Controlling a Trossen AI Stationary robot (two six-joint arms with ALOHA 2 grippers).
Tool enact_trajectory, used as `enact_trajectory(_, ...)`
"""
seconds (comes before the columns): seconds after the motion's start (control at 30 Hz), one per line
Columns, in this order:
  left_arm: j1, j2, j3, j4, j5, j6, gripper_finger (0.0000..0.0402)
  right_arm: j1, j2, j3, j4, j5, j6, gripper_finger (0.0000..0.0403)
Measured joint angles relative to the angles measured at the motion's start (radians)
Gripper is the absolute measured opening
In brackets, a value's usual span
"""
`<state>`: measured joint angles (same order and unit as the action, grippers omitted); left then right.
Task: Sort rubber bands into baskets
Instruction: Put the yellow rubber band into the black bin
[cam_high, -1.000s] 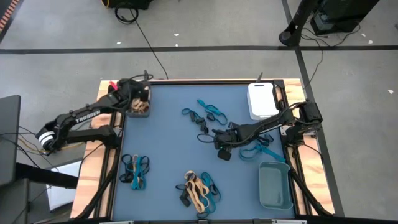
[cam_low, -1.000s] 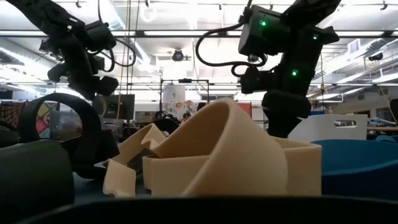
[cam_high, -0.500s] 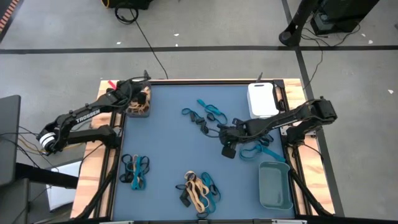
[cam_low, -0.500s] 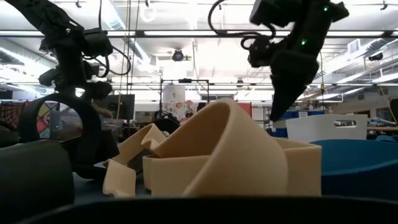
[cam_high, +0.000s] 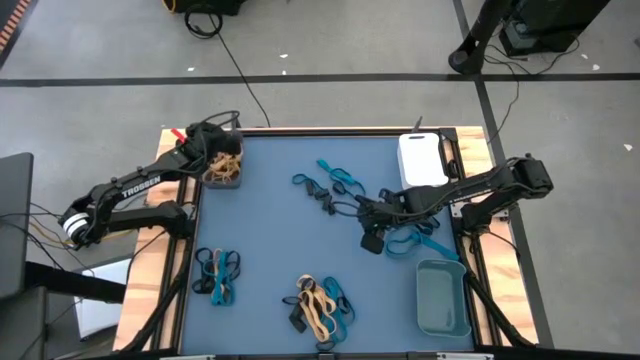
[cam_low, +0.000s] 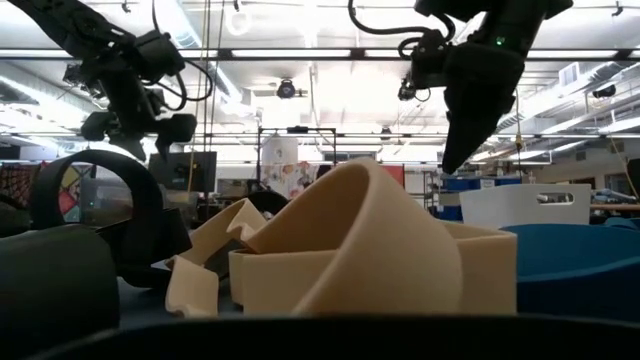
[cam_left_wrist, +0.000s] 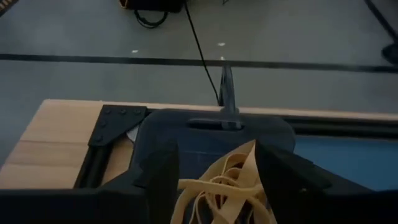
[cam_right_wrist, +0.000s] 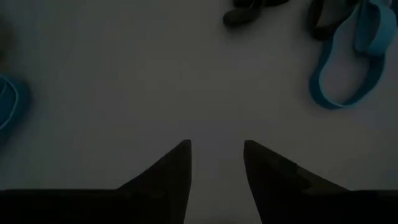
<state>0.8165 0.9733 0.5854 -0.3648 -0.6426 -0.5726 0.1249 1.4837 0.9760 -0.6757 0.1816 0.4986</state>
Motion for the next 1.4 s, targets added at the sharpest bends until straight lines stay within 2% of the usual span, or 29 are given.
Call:
enact_trajectory(0.17,-0.001,0.0,0.0,-0.002,0.018,-0.001,0.0211,0.0,0.003,0.0,-0.055,0.006,-0.003,0.0155)
enact_trajectory(0.4,-0.048,0.001,0.0,0.062,0.282,0.148,0.0211,0.0,0.003,0.0,-0.141,0.022,-0.06,0.0155)
enact_trajectory(0.57,-0.115,0.003,0.0,0.102,0.349,0.229,0.0211,-0.015,0.003,0.0,-0.12,-0.014,-0.065,0.0151)
enact_trajectory(0.63,-0.154,0.003,0.0,0.12,0.367,0.273,0.0211,-0.015,0.003,-0.003,-0.058,-0.036,-0.073,0.0151)
enact_trajectory(0.73,-0.228,0.003,0.0,0.148,0.389,0.311,0.0211,-0.008,0.003,-0.039,0.121,-0.128,-0.131,0.0152)
enact_trajectory(0.9,-0.388,0.003,0.0,0.201,0.424,0.358,0.0211,-0.007,0.004,-0.168,0.602,-0.338,-0.228,0.0145)
enact_trajectory(1.0,-0.492,0.002,0.0,0.228,0.441,0.391,0.0211,-0.009,0.004,-0.225,0.829,-0.357,-0.242,0.0136)
enact_trajectory(1.1,-0.583,0.003,0.0,0.225,0.481,0.406,0.0211,-0.019,0.027,-0.235,0.916,-0.323,-0.24,0.0124)
enact_trajectory(1.27,-0.712,0.023,-0.001,0.211,0.561,0.405,0.0211,-0.03,0.162,-0.166,0.928,-0.332,-0.228,0.0109)
enact_trajectory(1.4,-0.801,0.098,-0.001,0.228,0.582,0.387,0.0211,-0.032,0.272,-0.107,0.924,-0.333,-0.208,0.0108)
